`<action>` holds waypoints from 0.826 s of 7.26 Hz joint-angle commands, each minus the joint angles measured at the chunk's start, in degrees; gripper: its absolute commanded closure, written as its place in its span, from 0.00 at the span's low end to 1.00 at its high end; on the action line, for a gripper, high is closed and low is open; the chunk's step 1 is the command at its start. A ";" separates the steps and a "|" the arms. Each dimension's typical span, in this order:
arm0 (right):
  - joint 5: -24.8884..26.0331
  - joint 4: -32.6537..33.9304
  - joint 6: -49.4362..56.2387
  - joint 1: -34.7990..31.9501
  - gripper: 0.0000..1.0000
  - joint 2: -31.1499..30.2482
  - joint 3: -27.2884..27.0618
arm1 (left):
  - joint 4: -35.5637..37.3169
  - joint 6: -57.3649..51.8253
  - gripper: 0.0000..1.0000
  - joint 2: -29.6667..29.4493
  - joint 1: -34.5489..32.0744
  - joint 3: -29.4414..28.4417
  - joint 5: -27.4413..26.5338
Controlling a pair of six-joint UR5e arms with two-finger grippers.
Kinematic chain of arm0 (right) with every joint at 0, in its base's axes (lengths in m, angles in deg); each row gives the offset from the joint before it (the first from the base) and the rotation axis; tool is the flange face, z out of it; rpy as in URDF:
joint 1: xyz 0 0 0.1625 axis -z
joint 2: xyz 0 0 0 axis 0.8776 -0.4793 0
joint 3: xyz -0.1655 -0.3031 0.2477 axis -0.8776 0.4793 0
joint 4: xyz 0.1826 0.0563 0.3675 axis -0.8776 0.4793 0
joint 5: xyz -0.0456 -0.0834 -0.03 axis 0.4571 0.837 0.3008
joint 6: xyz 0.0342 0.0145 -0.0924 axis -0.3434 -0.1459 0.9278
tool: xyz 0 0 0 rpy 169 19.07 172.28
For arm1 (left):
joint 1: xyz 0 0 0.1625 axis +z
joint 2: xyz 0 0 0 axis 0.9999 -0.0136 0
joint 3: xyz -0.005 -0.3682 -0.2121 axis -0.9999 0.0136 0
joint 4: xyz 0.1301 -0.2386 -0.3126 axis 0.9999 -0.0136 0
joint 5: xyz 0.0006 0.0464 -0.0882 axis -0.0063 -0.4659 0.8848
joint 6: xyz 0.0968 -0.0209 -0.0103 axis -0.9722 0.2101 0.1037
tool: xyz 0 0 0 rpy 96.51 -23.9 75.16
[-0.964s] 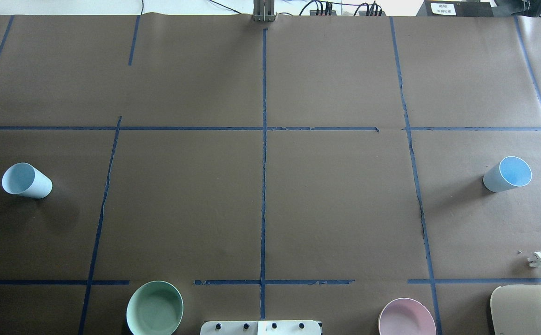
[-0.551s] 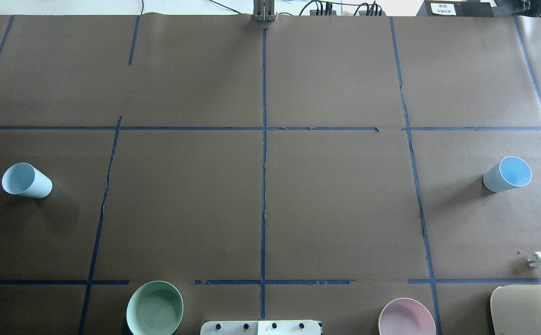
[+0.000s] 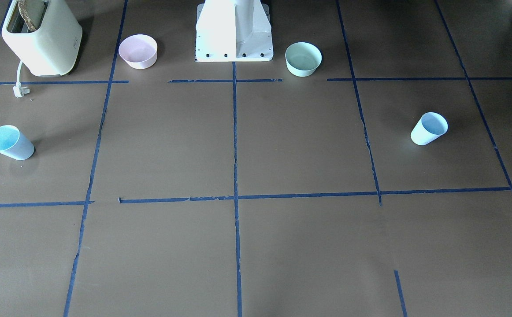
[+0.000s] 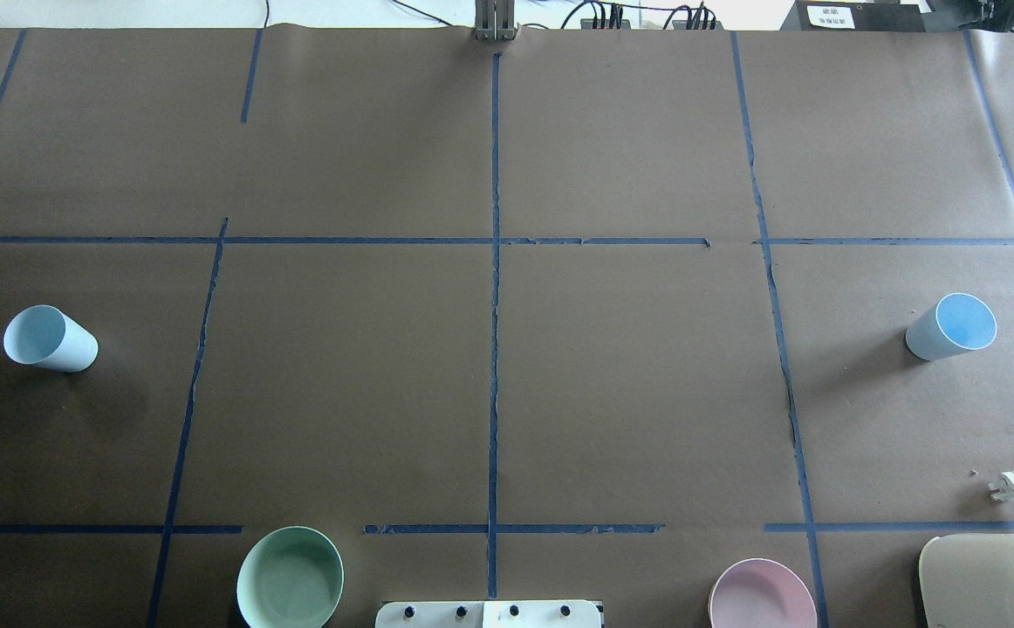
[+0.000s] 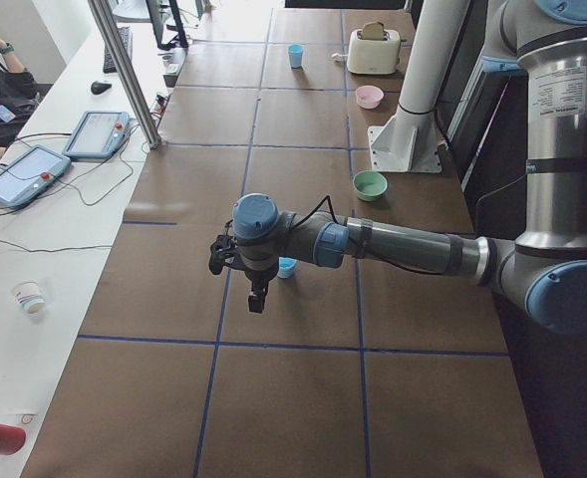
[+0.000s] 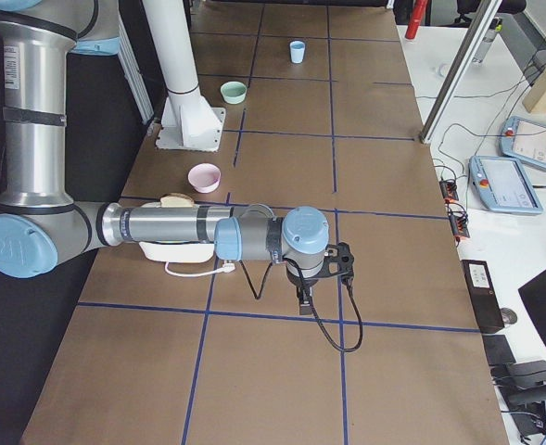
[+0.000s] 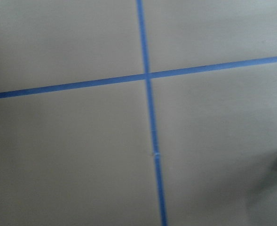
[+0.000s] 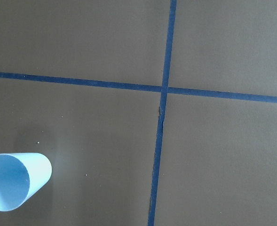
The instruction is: Stack blue cups with both arms
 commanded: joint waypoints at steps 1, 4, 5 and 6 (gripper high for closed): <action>-0.33 0.07 -0.17 0.02 0.00 0.40 0.11 | -14.57 20.15 0.00 0.60 9.22 -0.49 -0.23; -0.24 -0.02 0.01 -0.07 0.00 0.40 0.29 | -24.28 33.39 0.00 0.61 18.04 -2.78 -6.29; -0.24 -0.19 0.18 0.01 0.00 0.40 0.12 | -24.65 33.68 0.00 0.52 19.36 -4.35 -7.43; -0.24 -2.72 0.01 0.02 0.00 0.14 0.38 | -24.66 33.69 0.00 0.43 21.03 -5.58 -8.22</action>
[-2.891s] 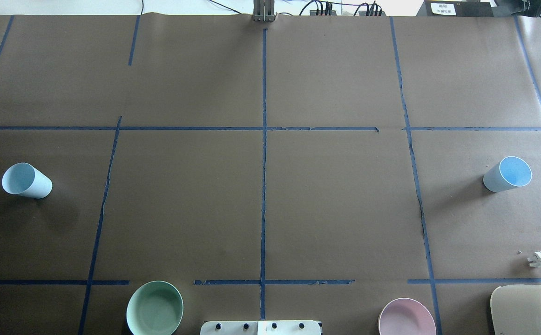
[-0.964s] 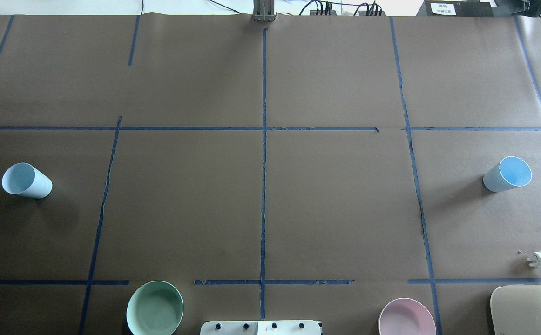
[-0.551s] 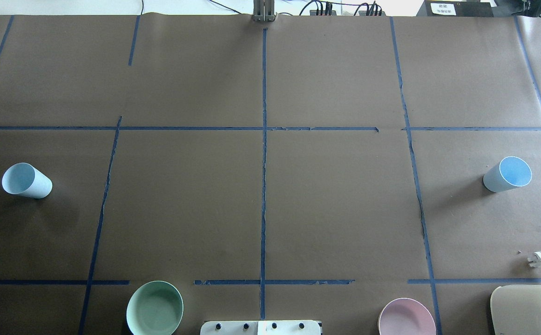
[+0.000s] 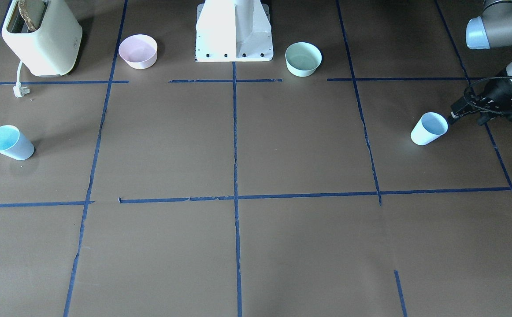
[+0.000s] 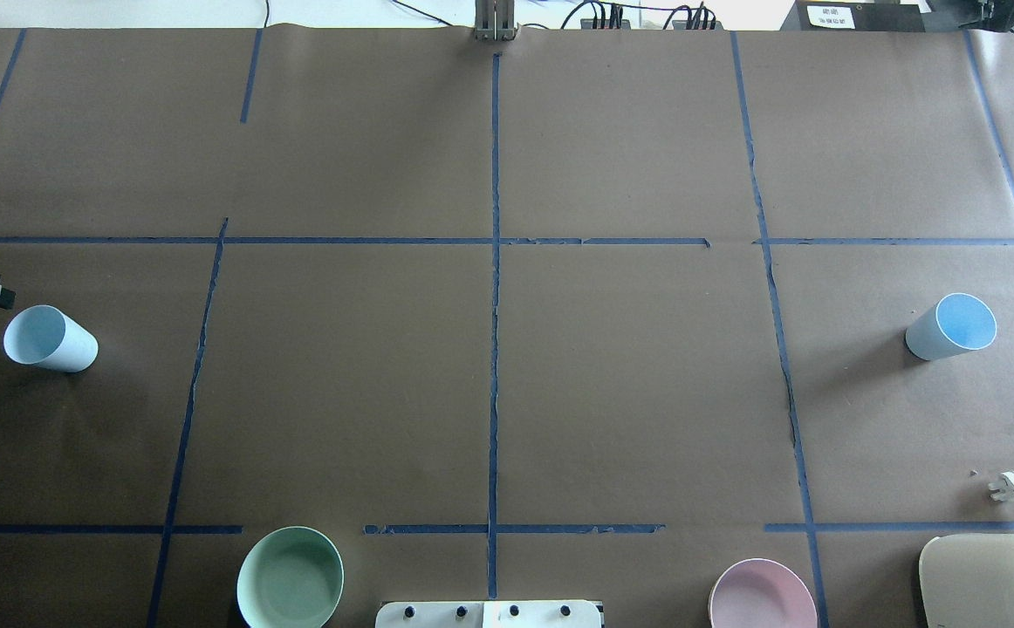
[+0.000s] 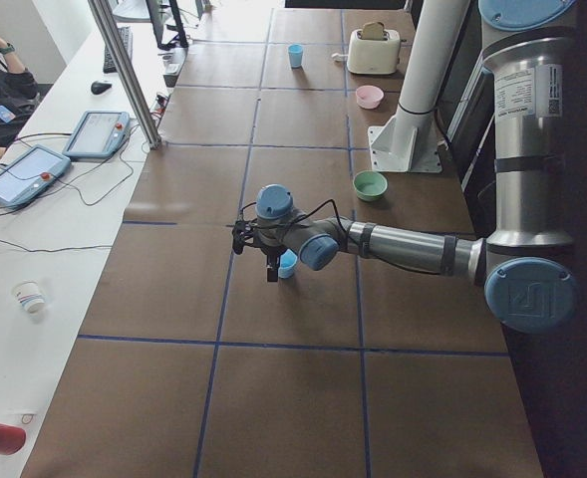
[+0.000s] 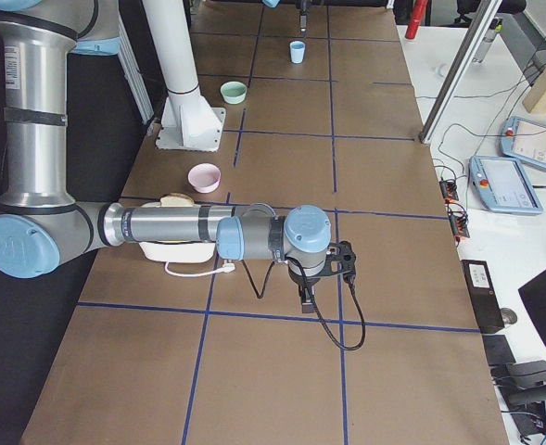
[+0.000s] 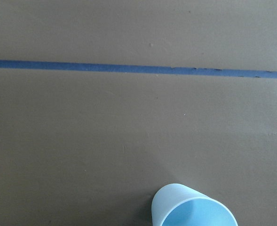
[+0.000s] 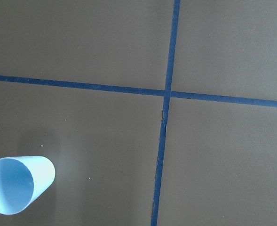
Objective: Stack blue cups with both arms
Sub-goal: 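Reach the left gripper down and grasp the light blue cup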
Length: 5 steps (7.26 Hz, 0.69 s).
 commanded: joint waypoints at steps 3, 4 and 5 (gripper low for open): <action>0.00 -3.04 0.01 0.02 0.00 -0.56 0.15 | -2.55 0.85 0.00 -0.28 3.61 -3.69 -1.15; 0.00 -3.04 0.01 0.02 0.00 -0.47 0.15 | -2.63 0.85 0.00 -0.28 4.05 -3.60 -1.07; 0.00 -3.04 0.01 0.02 0.00 -0.47 0.15 | -2.55 0.85 0.00 -0.28 5.19 -3.69 -1.15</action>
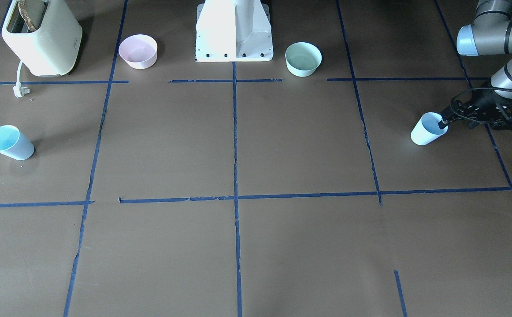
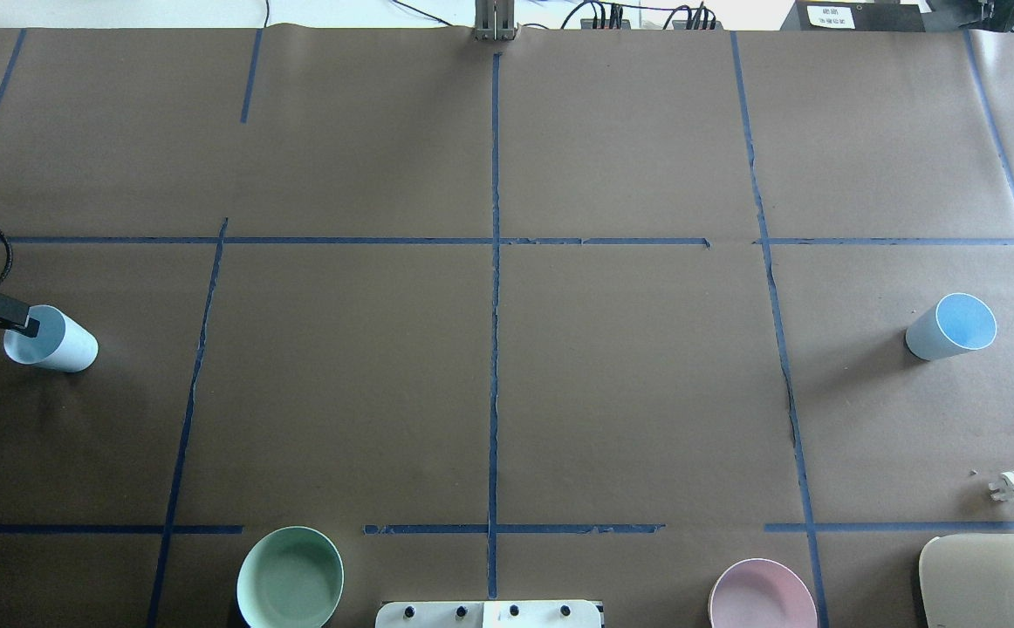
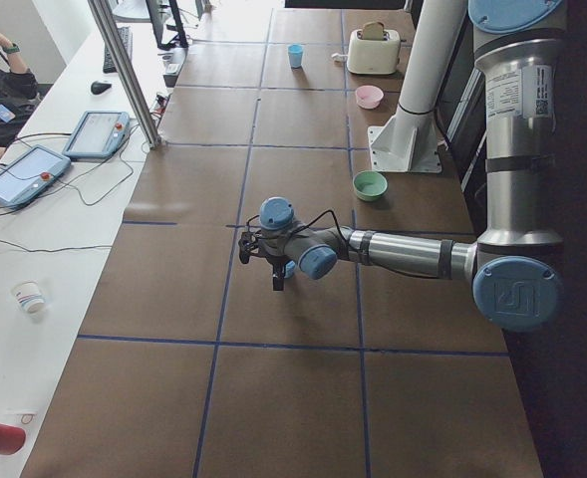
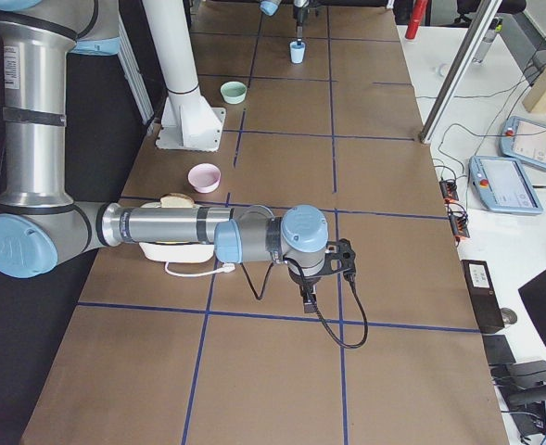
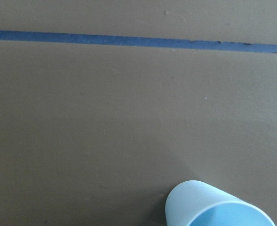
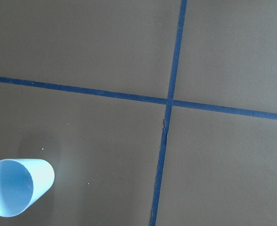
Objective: Stack blue cups with both arms
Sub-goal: 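Reach the left gripper down and grasp the light blue cup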
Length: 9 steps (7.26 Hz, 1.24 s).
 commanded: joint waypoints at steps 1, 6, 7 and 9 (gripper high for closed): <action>0.00 -0.04 -0.09 0.00 0.00 0.02 -0.02 | -0.11 0.18 0.04 -0.01 1.51 0.08 -0.04; 0.17 -0.04 0.09 0.00 0.00 0.37 -0.02 | 0.07 3.96 0.98 -0.18 1.69 0.96 0.31; 0.52 -0.04 0.09 0.00 0.00 0.46 -0.19 | 0.42 4.04 1.00 -0.09 1.43 2.79 0.66; 0.18 0.22 -0.26 0.09 0.00 1.16 -0.02 | 8.10 5.27 1.00 -0.97 1.60 9.72 3.73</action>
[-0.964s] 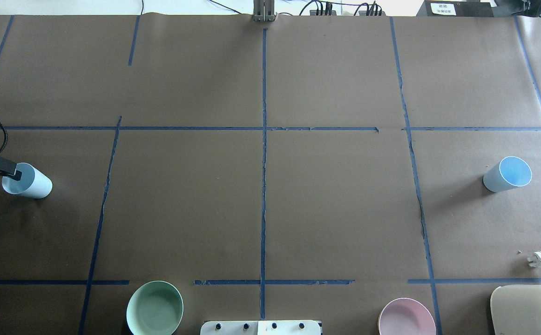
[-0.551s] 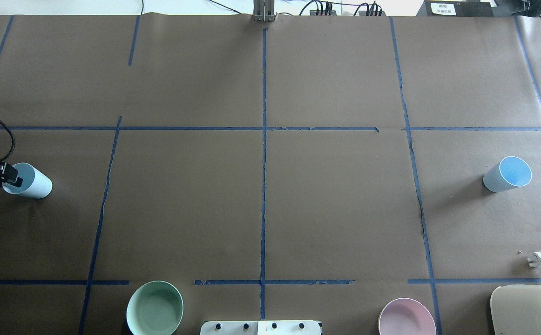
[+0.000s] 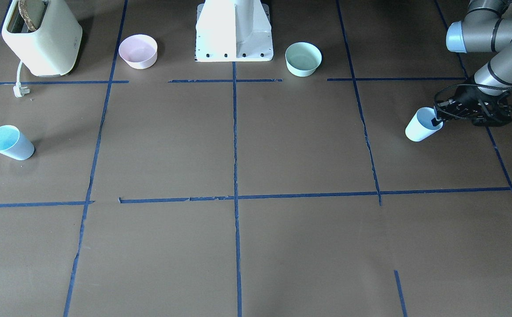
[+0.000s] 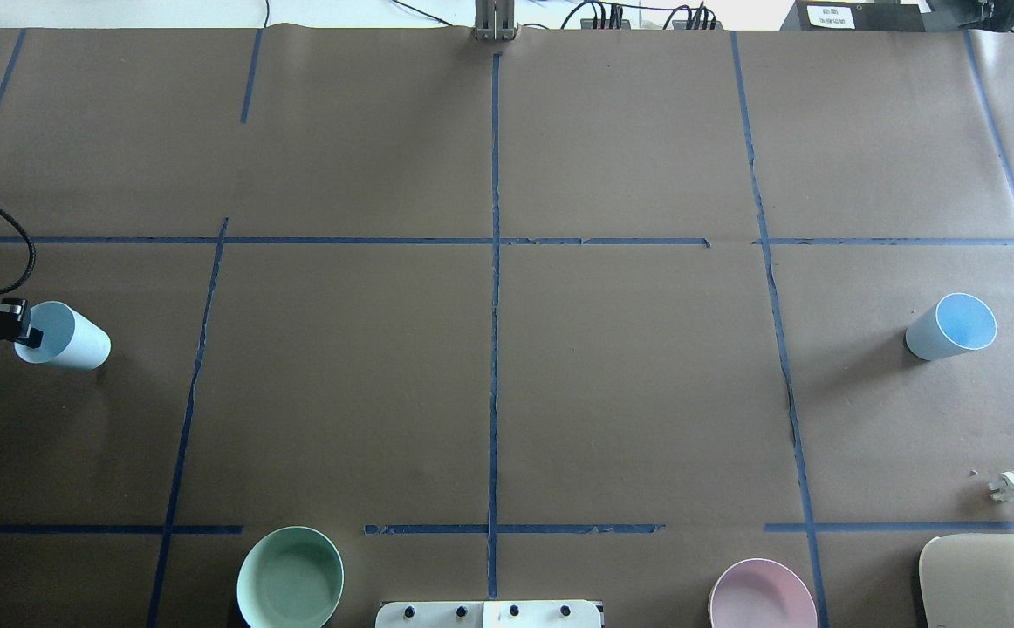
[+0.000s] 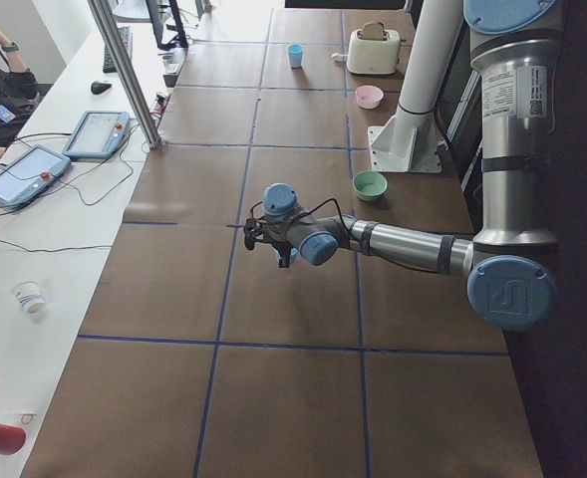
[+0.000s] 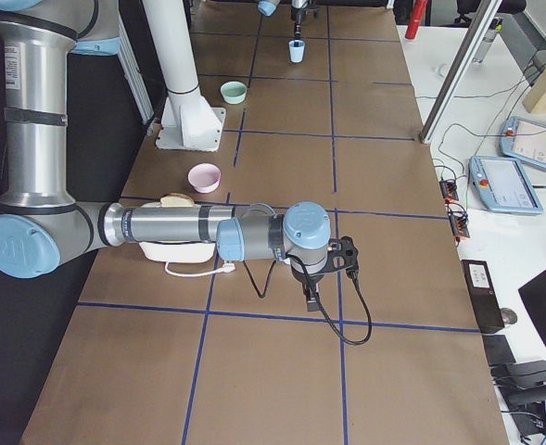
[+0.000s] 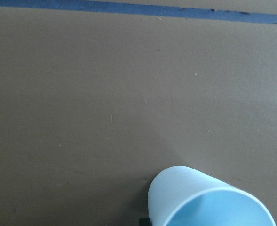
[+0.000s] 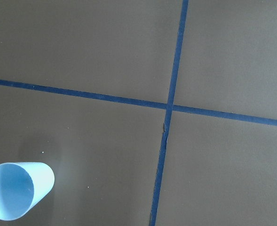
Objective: Stack blue cups with both arms
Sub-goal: 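Carry the blue cup with the left gripper to the table center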
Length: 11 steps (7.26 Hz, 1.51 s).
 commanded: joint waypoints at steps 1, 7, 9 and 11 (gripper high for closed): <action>-0.23 0.00 -0.28 0.04 0.00 0.67 -0.13 | 11.68 2.98 1.00 -5.51 0.09 6.76 1.19; -0.23 -0.09 -0.28 0.04 0.00 -0.12 0.04 | 30.65 32.06 1.00 -41.64 21.25 0.24 -14.88; -0.32 -0.01 -0.28 -0.05 0.00 -0.21 0.13 | 30.30 35.68 1.00 -48.43 25.30 -6.19 -18.83; -0.32 -0.09 -0.36 0.04 0.00 -0.21 0.05 | 28.47 36.49 1.00 -51.61 26.28 -11.12 -20.34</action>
